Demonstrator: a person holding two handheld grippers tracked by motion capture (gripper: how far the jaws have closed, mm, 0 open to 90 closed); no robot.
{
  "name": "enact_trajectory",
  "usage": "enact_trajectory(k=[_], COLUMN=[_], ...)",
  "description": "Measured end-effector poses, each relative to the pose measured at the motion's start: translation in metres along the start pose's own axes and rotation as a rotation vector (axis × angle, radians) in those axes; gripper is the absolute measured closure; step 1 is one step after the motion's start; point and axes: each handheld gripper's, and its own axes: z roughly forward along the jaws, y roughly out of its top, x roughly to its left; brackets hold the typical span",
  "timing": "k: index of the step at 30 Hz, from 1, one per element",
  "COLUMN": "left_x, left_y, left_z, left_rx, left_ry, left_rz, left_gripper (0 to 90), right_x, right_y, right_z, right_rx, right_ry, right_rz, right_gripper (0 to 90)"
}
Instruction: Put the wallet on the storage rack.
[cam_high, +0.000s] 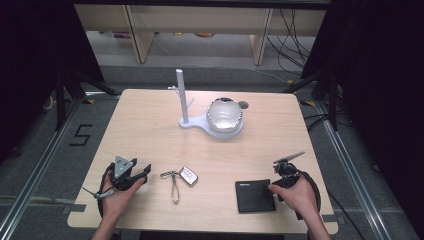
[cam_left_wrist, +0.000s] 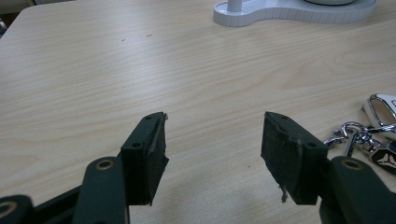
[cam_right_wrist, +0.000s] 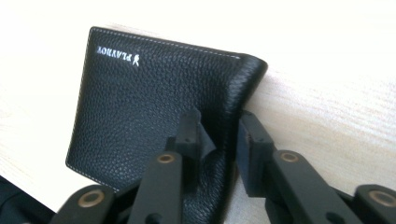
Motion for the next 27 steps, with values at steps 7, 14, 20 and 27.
enact_trajectory(k=[7, 14, 20, 27], left_x=[0.001, 0.0, 0.0, 0.001], left_y=[0.0, 0.0, 0.0, 0.0], left_z=[0.0, 0.0, 0.0, 0.0], left_rx=[-0.001, -0.003, -0.002, -0.001], left_ry=[-0.004, -0.003, -0.002, -0.003], left_rz=[-0.001, 0.0, -0.001, -0.001], left_gripper=[39.2, 39.1, 39.0, 38.7], right_x=[0.01, 0.024, 0.034, 0.042], right_y=[0.007, 0.017, 0.026, 0.036], right_z=[-0.011, -0.035, -0.063, -0.084], right_rx=[0.013, 0.009, -0.058, -0.054], right_ry=[-0.017, -0.056, -0.123, -0.224], right_rz=[-0.107, -0.252, -0.433, -0.581], right_gripper=[81.1, 82.2, 82.7, 82.7])
